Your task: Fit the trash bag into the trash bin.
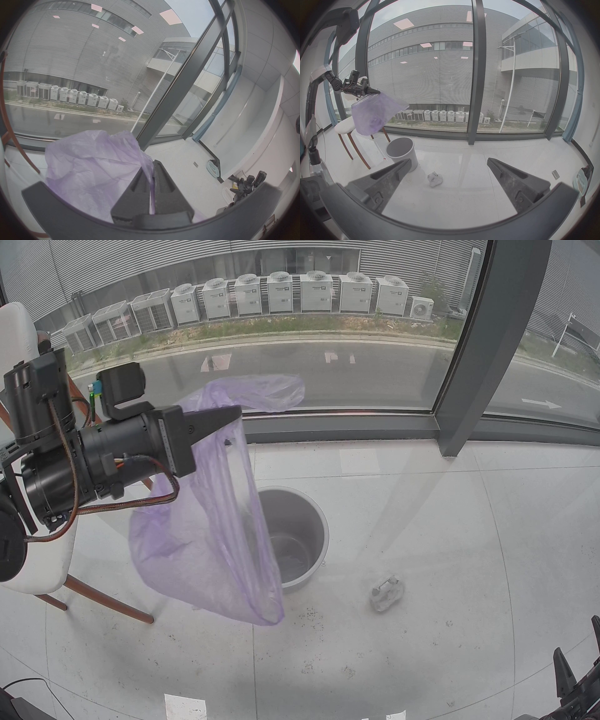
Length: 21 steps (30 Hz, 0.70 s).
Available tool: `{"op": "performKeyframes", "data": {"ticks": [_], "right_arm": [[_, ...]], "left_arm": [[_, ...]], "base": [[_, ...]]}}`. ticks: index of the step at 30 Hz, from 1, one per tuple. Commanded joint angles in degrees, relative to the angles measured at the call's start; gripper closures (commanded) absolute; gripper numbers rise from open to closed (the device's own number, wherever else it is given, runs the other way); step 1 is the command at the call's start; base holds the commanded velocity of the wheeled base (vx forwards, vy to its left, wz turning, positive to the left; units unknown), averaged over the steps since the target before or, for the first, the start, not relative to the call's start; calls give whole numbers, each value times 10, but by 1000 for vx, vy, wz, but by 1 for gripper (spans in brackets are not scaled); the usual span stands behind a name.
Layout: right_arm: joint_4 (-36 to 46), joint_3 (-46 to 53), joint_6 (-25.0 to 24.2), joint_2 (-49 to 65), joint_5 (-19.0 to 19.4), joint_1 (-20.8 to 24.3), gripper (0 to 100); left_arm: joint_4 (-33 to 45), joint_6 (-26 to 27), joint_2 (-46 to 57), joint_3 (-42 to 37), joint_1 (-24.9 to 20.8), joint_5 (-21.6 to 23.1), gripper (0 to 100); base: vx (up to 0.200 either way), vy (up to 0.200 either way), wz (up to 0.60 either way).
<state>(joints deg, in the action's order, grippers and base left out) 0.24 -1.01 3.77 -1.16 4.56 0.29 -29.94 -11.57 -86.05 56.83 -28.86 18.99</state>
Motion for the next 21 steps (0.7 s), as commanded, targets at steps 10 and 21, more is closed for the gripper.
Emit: {"op": "performKeyframes", "data": {"ticks": [10, 21], "right_arm": [[-127, -316, -168, -401, 0, 153, 0], [-126, -398, -183, -503, 67, 172, 0]], "left_arm": [[-4, 23, -87, -13, -38, -1, 100], [5, 128, -92, -72, 61, -4, 100]], "base": [[0, 0, 0], [0, 0, 0]]}}
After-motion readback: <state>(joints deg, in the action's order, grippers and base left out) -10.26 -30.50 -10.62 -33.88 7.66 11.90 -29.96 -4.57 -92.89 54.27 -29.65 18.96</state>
